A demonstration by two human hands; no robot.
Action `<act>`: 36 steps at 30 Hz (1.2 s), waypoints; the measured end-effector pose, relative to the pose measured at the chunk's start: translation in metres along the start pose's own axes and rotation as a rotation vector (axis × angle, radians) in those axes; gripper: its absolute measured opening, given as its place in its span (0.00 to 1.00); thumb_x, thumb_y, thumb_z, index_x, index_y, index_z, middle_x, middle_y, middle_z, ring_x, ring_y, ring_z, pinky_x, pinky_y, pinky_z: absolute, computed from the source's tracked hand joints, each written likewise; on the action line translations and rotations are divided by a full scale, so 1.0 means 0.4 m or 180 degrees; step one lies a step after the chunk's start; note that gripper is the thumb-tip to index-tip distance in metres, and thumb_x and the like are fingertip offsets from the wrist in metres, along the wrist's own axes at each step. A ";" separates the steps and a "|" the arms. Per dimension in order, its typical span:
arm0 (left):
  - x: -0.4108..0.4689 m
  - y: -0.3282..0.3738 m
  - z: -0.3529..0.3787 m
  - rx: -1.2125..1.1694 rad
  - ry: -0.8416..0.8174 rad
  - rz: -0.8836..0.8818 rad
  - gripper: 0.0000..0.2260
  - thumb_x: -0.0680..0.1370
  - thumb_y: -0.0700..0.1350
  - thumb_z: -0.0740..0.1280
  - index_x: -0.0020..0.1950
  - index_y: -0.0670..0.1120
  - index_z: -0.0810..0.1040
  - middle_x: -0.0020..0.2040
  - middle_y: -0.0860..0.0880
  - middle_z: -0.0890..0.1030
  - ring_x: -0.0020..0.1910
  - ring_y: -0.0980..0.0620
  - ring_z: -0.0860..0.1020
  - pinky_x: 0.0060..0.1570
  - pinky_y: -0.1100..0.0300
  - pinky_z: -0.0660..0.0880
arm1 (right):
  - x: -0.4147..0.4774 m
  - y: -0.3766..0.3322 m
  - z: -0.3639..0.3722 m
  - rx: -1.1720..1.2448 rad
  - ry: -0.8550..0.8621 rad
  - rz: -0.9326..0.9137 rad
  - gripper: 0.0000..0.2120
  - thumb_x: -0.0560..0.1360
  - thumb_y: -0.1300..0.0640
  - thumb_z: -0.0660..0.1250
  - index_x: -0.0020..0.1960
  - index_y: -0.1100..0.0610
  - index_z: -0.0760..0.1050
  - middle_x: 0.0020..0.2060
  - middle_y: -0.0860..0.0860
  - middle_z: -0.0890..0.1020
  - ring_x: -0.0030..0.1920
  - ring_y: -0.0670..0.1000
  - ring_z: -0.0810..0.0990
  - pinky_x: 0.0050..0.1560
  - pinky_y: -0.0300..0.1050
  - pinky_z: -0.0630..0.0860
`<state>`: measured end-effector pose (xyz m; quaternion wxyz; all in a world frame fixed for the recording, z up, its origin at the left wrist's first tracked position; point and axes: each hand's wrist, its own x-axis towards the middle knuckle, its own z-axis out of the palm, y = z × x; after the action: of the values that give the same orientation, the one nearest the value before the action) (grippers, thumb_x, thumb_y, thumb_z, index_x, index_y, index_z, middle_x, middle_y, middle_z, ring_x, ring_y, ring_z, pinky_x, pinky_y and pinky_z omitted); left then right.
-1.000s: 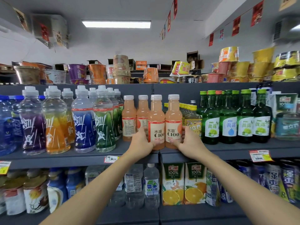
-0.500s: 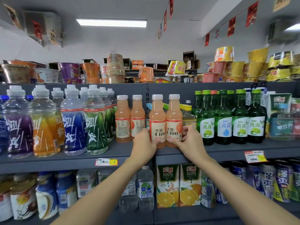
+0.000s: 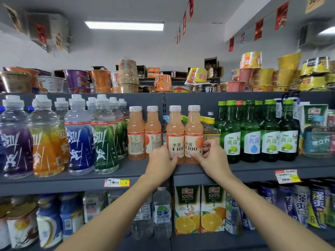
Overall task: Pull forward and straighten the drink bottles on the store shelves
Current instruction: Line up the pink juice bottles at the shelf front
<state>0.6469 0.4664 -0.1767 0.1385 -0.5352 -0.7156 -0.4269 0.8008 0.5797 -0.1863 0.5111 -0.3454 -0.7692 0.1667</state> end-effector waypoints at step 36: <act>0.209 -0.063 -0.281 0.1932 -0.0122 0.0392 0.46 0.74 0.41 0.71 0.78 0.31 0.42 0.77 0.35 0.53 0.77 0.36 0.53 0.77 0.48 0.53 | 0.188 -0.482 0.154 -0.1989 -0.0396 -0.1573 0.21 0.77 0.63 0.66 0.69 0.61 0.67 0.64 0.57 0.70 0.64 0.56 0.68 0.62 0.46 0.68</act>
<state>0.5632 0.4336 -0.0664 0.3040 -0.5197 -0.7792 -0.1742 0.6577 0.5024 -0.0443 0.3587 -0.2781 -0.8722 -0.1824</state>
